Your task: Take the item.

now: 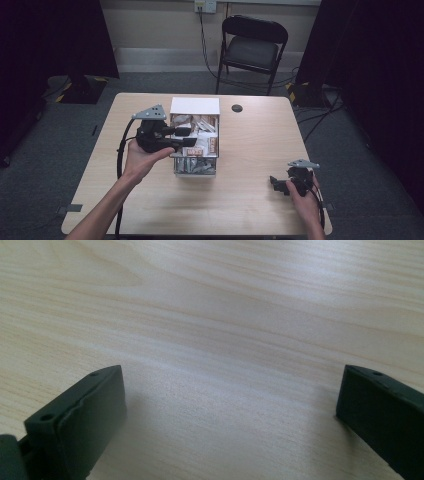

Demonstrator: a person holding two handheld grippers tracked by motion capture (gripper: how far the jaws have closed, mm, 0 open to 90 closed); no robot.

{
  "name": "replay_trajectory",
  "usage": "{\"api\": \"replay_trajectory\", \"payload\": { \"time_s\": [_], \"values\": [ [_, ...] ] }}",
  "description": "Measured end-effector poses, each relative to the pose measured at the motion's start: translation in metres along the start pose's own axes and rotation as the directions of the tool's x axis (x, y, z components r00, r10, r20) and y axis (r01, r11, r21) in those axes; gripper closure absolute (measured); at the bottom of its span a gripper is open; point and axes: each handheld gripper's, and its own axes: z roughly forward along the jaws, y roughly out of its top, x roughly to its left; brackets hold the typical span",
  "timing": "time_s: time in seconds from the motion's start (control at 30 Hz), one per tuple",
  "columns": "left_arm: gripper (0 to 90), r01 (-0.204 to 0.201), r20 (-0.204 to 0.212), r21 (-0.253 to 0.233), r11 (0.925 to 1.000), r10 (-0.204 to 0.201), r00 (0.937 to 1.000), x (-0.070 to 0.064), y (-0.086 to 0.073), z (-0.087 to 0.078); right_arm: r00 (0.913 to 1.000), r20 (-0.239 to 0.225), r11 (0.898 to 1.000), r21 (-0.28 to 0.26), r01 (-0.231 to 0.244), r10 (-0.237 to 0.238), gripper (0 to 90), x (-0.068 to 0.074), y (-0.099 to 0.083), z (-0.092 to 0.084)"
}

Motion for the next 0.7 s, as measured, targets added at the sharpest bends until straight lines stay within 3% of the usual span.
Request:
{"api": "replay_trajectory", "payload": {
  "time_s": [0.13, 0.53, 0.7],
  "values": [
    [56.2, -0.002, 0.004, 0.004, 1.0, 0.002, 1.0, 0.0045, -0.003, 0.0004, 1.0, 0.0, 1.0, 0.0, 0.0, 0.0, 0.0, 0.0, 0.0, 0.0],
    [59.5, -0.011, 0.0, 0.018, 0.9998, 0.011, 0.9999, 0.0018, -0.007, 0.0, 1.0, 0.0, 1.0, 0.0, 0.0, 0.0, 0.0, 0.0, 0.0, 0.0],
    [61.9, -0.02, -0.026, 0.022, 0.9995, 0.021, 0.9994, 0.004, -0.007, 0.0023, 1.0, 0.0, 1.0, 0.0, 0.0, 0.0, 0.0, 0.0, 0.0, 0.0]
  ]
}}
